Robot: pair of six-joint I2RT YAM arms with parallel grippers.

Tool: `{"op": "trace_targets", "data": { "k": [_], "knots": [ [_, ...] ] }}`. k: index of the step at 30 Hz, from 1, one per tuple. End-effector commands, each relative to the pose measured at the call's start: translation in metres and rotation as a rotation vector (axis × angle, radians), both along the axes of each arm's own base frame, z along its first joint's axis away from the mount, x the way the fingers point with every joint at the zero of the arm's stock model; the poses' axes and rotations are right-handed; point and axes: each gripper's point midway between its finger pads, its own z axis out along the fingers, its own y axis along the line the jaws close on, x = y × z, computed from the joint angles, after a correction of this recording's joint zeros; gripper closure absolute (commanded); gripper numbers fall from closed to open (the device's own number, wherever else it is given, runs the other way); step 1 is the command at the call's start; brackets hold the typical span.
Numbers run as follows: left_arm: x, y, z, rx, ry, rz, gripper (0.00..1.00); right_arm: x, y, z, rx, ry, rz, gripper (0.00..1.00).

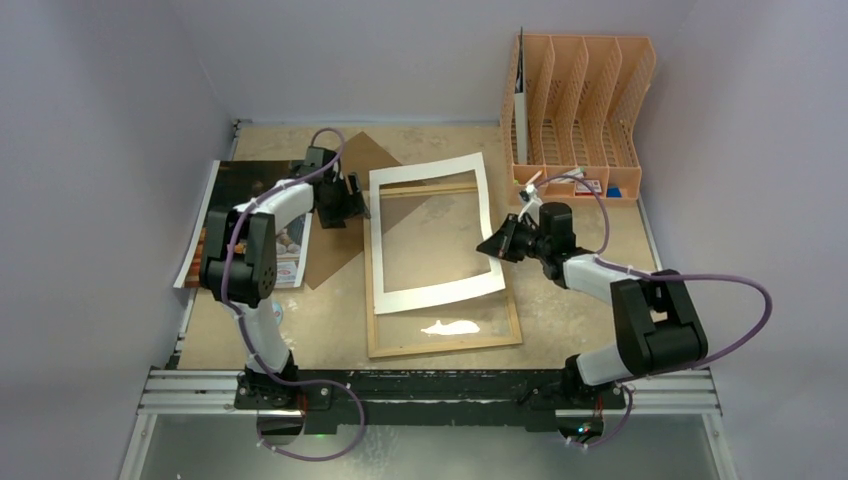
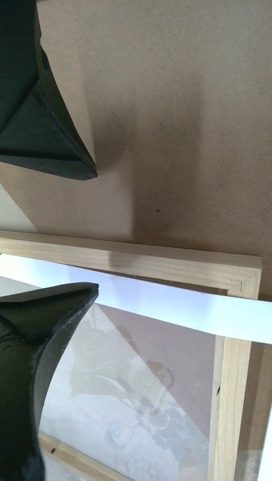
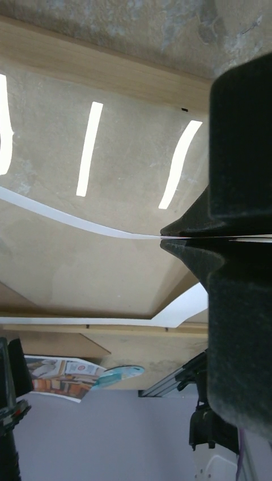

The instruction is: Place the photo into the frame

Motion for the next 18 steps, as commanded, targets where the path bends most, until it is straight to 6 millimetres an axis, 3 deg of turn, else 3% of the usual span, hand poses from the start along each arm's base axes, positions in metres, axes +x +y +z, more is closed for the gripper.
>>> {"op": "trace_targets", "data": {
  "k": [1, 6, 13, 18],
  "knots": [
    [0.012, 0.002, 0.054, 0.005, -0.117, -0.007, 0.30, -0.007, -0.007, 0.001, -0.070, 0.009, 0.024, 1.00],
    [0.013, 0.004, 0.063, 0.009, -0.135, -0.008, 0.29, -0.024, -0.016, -0.009, -0.167, 0.068, 0.086, 1.00],
    [0.013, 0.005, 0.054, 0.016, -0.103, 0.001, 0.29, -0.041, -0.031, -0.025, -0.259, 0.148, 0.076, 1.00],
    [0.011, 0.004, 0.051, 0.007, -0.097, 0.016, 0.29, -0.050, -0.039, -0.024, -0.275, 0.167, 0.029, 1.00]
  ]
}}
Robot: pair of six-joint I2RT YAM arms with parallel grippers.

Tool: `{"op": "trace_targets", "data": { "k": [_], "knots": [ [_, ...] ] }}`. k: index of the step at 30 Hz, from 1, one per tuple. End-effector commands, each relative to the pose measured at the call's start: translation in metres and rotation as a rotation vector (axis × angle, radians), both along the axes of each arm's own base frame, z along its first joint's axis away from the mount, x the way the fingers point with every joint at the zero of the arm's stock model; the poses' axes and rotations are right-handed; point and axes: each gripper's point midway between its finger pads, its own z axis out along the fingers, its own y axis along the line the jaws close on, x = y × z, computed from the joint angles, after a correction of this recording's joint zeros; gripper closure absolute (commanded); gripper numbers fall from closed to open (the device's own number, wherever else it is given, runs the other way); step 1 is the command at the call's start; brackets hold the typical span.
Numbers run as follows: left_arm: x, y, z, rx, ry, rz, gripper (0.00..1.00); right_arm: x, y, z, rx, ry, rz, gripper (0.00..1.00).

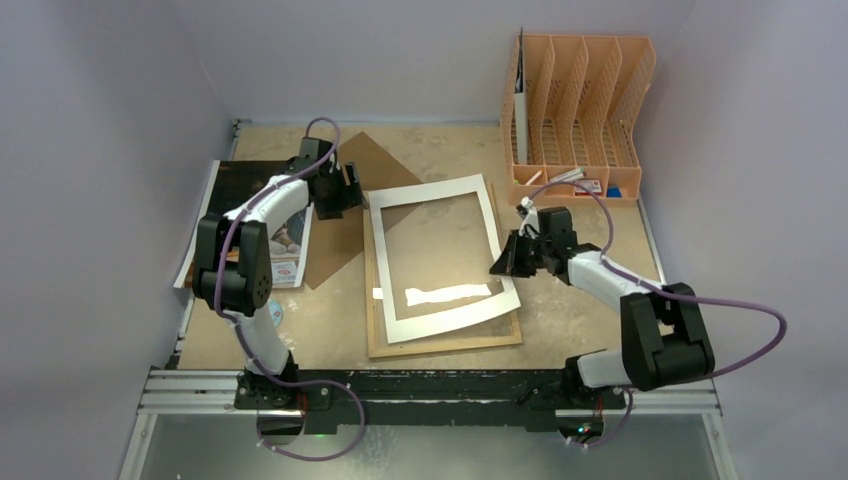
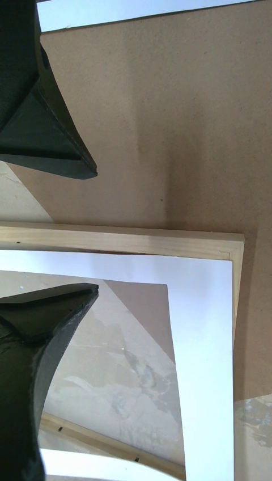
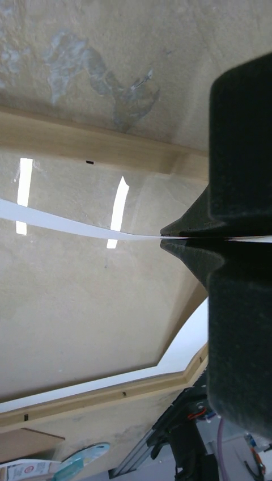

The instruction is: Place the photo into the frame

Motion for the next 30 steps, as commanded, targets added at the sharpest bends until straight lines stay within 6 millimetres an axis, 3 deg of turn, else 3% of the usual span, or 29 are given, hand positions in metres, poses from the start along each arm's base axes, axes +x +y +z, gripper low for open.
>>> {"op": "trace_targets", "data": {
  "k": [1, 6, 17, 30],
  "knots": [
    [0.008, 0.002, 0.012, -0.003, -0.040, 0.015, 0.29, -0.007, -0.010, 0.007, -0.042, -0.018, -0.021, 1.00],
    [0.005, 0.002, 0.010, -0.008, -0.037, 0.023, 0.29, -0.010, -0.010, 0.007, -0.035, -0.010, -0.033, 1.00],
    [0.001, 0.003, 0.009, -0.015, -0.033, 0.043, 0.29, -0.037, -0.012, 0.001, -0.014, 0.048, -0.044, 1.00],
    [0.000, -0.001, -0.005, -0.037, -0.006, 0.043, 0.29, -0.035, 0.009, -0.008, 0.076, 0.073, 0.040, 1.00]
  ]
}}
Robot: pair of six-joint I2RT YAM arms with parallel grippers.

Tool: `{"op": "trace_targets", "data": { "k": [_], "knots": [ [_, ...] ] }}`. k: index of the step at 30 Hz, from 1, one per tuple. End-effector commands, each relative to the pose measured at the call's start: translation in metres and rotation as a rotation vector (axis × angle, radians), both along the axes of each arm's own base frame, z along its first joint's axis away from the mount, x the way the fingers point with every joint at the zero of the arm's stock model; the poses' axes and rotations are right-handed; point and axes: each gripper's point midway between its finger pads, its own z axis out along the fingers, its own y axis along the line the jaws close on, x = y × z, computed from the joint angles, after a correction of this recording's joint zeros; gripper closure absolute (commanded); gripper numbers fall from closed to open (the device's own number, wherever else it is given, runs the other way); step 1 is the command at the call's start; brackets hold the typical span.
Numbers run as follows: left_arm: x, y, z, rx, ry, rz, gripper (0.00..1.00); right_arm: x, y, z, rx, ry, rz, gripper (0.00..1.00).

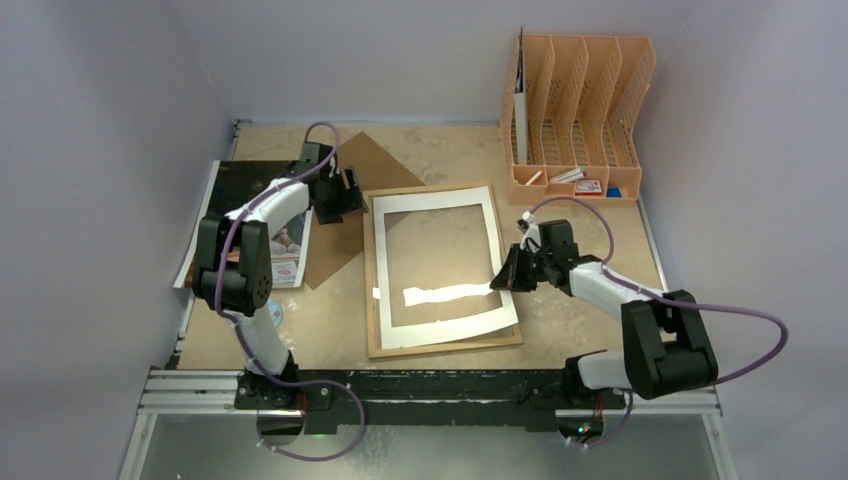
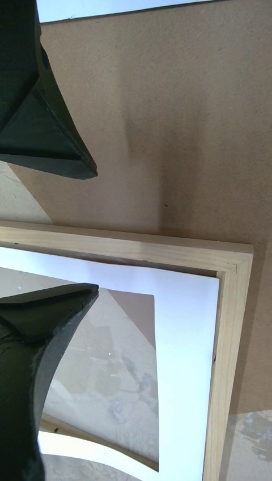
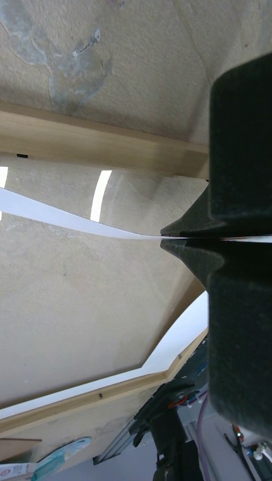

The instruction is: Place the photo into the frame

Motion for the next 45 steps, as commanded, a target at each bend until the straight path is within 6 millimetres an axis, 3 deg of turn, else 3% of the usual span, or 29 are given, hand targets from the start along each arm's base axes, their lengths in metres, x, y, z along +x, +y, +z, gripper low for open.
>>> {"op": "trace_targets", "data": {
  "k": [1, 8, 14, 25, 28, 32, 40, 45],
  "knots": [
    [0.004, -0.002, 0.003, -0.028, -0.025, 0.010, 0.29, -0.001, 0.011, 0.000, 0.043, -0.005, 0.051, 1.00],
    [0.002, -0.006, -0.005, -0.034, -0.015, -0.011, 0.29, 0.002, 0.018, -0.003, 0.052, -0.010, 0.072, 0.99],
    [-0.002, -0.005, -0.014, -0.032, 0.007, -0.006, 0.29, 0.003, 0.020, -0.005, 0.047, -0.001, 0.077, 0.92],
    [0.004, -0.003, -0.006, -0.025, -0.012, 0.009, 0.29, 0.009, 0.005, 0.015, -0.045, -0.049, 0.017, 0.38],
    [0.005, -0.002, -0.003, -0.018, -0.014, 0.011, 0.29, 0.003, -0.005, 0.021, -0.100, -0.038, 0.007, 0.29],
    [0.005, -0.001, -0.001, -0.012, -0.017, 0.011, 0.29, 0.003, -0.016, 0.033, -0.149, -0.032, -0.057, 0.27],
    [-0.006, 0.001, -0.005, 0.001, 0.000, -0.016, 0.28, 0.036, -0.051, 0.053, -0.317, -0.142, -0.247, 0.27],
    [-0.016, -0.002, -0.003, -0.012, -0.012, -0.037, 0.28, 0.052, -0.032, 0.073, -0.215, -0.215, -0.223, 0.27]
  ]
}}
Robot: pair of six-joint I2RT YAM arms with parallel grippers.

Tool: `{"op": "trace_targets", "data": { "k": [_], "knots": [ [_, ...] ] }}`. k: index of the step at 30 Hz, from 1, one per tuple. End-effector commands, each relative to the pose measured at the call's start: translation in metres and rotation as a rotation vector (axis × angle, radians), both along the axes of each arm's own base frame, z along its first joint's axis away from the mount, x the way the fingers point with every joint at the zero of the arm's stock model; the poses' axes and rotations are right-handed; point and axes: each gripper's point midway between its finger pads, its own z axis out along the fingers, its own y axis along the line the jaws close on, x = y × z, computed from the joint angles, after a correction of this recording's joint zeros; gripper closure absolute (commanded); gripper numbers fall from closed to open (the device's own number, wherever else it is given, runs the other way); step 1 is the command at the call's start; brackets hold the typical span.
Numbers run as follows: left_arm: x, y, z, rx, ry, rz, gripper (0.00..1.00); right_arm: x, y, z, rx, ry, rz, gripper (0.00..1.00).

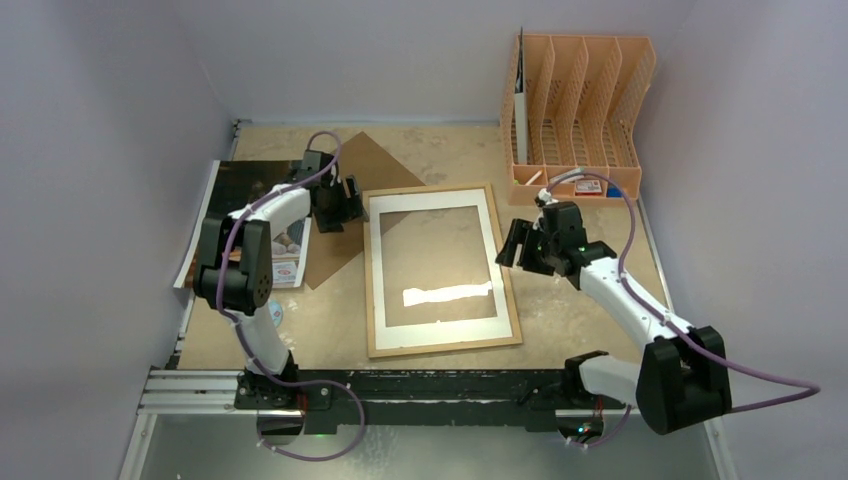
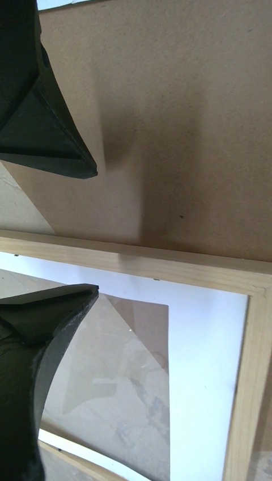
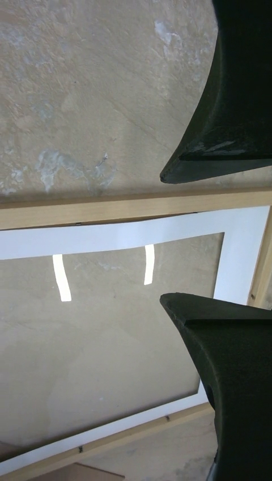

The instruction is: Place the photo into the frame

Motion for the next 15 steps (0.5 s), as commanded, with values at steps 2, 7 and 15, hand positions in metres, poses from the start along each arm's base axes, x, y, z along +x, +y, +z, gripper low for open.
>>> {"op": "trace_targets", "data": {
  "k": [2, 7, 15],
  "knots": [
    [-0.012, -0.006, 0.011, -0.034, -0.027, -0.038, 0.28, 0.028, 0.015, 0.036, 0.086, -0.126, -0.007, 0.28],
    [-0.027, -0.015, 0.001, -0.068, 0.006, -0.059, 0.30, 0.041, 0.032, 0.045, 0.159, -0.159, 0.032, 0.37],
    [-0.030, -0.038, 0.002, -0.188, 0.013, -0.100, 0.42, 0.042, 0.050, 0.001, 0.168, -0.049, 0.075, 0.65]
  ]
}}
